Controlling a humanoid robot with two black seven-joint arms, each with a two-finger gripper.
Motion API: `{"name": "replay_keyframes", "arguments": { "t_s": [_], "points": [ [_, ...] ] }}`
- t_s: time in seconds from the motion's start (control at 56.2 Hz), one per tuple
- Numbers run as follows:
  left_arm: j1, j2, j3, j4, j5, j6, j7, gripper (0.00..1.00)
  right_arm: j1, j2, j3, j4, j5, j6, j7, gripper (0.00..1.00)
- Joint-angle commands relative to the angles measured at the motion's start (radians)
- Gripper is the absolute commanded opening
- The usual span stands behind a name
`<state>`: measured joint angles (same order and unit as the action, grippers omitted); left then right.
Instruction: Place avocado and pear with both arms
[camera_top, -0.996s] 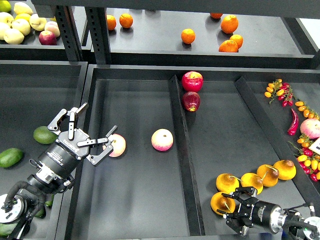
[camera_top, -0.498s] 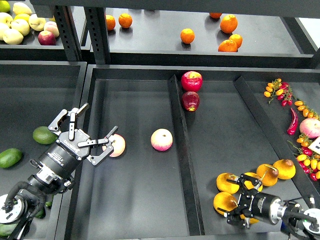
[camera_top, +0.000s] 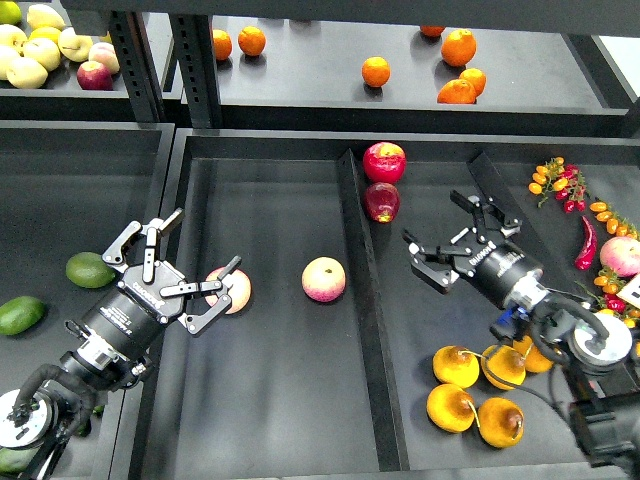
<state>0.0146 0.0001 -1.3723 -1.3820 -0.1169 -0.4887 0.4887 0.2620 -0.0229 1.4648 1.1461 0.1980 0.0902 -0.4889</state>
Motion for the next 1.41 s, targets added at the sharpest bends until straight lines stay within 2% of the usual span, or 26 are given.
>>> {"name": "replay_keyframes", "arguments": {
  "t_s": [0.0,0.231,0.427,0.658,0.836,1.032,1.103,1.192,1.352,1.387],
  "points": [
    [0.021,0.0,0.001,0.001,0.0,0.0,0.0,0.99,-0.003,0.023,0.037,0.0,-0.025,0.019,0.0,0.99],
    [0.036,0.0,-0.011,0.012,0.0,0.0,0.0,0.99,-0.009,0.023,0.019,-0.012,-0.022,0.131,0.0,1.0],
    [0.056,0.0,-0.008,0.032,0.0,0.0,0.0,0.99,-0.017,0.023,0.019,-0.019,-0.019,0.167,0.0,1.0],
    [0.065,0.0,-0.004,0.081,-0.006,0.0,-0.007,0.99,-0.075,0.023,-0.03,-0.108,-0.019,0.184,0.0,1.0],
    [0.065,0.0,-0.001,0.129,-0.007,0.0,-0.102,0.99,-0.142,0.023,-0.067,-0.149,-0.017,0.192,0.0,1.0],
    [0.065,0.0,0.007,0.129,-0.018,0.0,-0.214,0.99,-0.165,0.023,-0.058,-0.149,-0.017,0.2,0.0,1.0],
    [0.065,0.0,0.007,0.123,-0.018,0.0,-0.255,0.99,-0.165,0.023,-0.035,-0.131,-0.019,0.2,0.026,1.0],
    [0.064,0.0,0.009,0.107,-0.018,0.0,-0.295,0.99,-0.165,0.023,-0.005,-0.106,-0.019,0.2,0.084,1.0],
    [0.057,0.0,0.012,0.058,-0.017,0.0,-0.312,0.99,-0.165,0.023,0.006,-0.005,-0.017,0.2,0.188,1.0],
    [0.053,0.0,0.012,0.049,-0.017,0.0,-0.314,0.99,-0.164,0.023,0.002,0.026,-0.015,0.2,0.228,1.0]
  ]
}}
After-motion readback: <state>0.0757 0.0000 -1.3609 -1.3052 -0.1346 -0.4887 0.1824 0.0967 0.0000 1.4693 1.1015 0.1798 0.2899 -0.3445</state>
